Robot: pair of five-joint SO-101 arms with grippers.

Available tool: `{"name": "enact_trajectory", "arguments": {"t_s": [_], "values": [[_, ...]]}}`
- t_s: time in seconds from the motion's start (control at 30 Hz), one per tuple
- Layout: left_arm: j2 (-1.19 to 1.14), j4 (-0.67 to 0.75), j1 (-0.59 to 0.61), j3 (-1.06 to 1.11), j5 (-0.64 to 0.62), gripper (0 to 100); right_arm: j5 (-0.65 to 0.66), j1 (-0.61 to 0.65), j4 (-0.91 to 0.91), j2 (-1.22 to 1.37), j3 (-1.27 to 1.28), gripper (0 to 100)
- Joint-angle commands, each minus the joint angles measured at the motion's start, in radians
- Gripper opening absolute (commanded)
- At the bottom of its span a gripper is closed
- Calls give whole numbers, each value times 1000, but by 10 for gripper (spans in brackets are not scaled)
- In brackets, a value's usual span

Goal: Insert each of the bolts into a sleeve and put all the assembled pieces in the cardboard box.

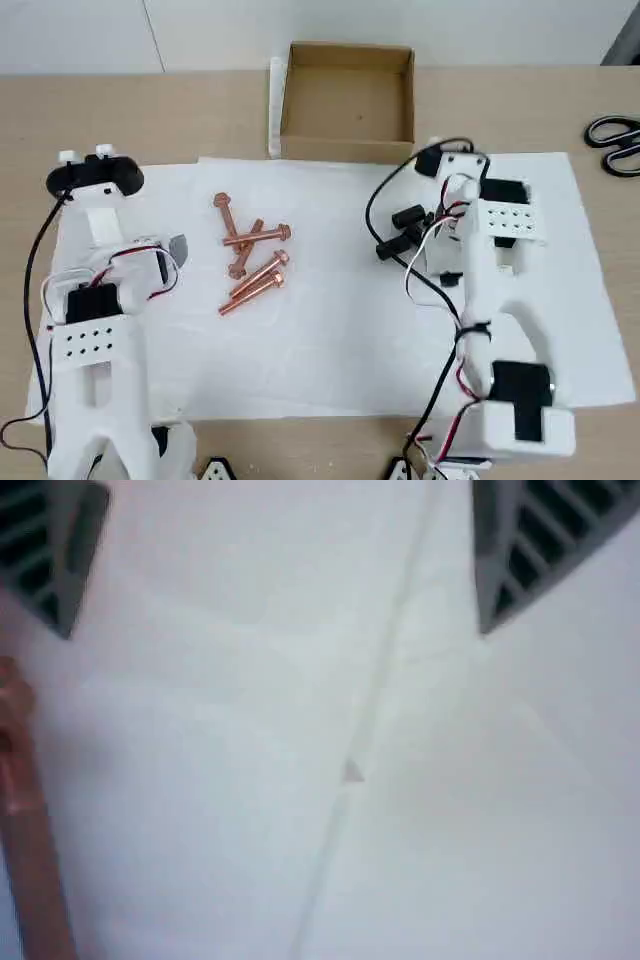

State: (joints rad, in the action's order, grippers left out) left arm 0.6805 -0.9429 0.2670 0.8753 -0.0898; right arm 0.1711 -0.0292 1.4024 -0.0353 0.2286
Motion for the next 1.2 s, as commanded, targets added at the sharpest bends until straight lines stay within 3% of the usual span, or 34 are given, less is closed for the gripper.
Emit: {"name": "enact_trajectory", "arguments": {"t_s": [0.0, 0.2, 0.43, 0.6, 0.9, 1.07, 1.17], "values": [[-3, -101, -52, -137, 48, 245, 0, -5, 77, -91, -100, 6], [-224, -284, -232, -358, 196, 245, 2, -7, 174, -94, -167, 6], [-578, -285, -319, -573, 460, 244, 2, -8, 292, -94, -249, 6], [-815, -285, -319, -757, 575, 244, -3, -19, 303, -94, -252, 4], [-1160, -338, -330, -1067, 605, 243, -5, -53, 303, -94, -252, 4], [-1223, -396, -362, -1148, 603, 240, -6, -51, 302, -94, -252, 4], [-1223, -411, -373, -1162, 601, 190, -6, -51, 302, -94, -252, 4]]}}
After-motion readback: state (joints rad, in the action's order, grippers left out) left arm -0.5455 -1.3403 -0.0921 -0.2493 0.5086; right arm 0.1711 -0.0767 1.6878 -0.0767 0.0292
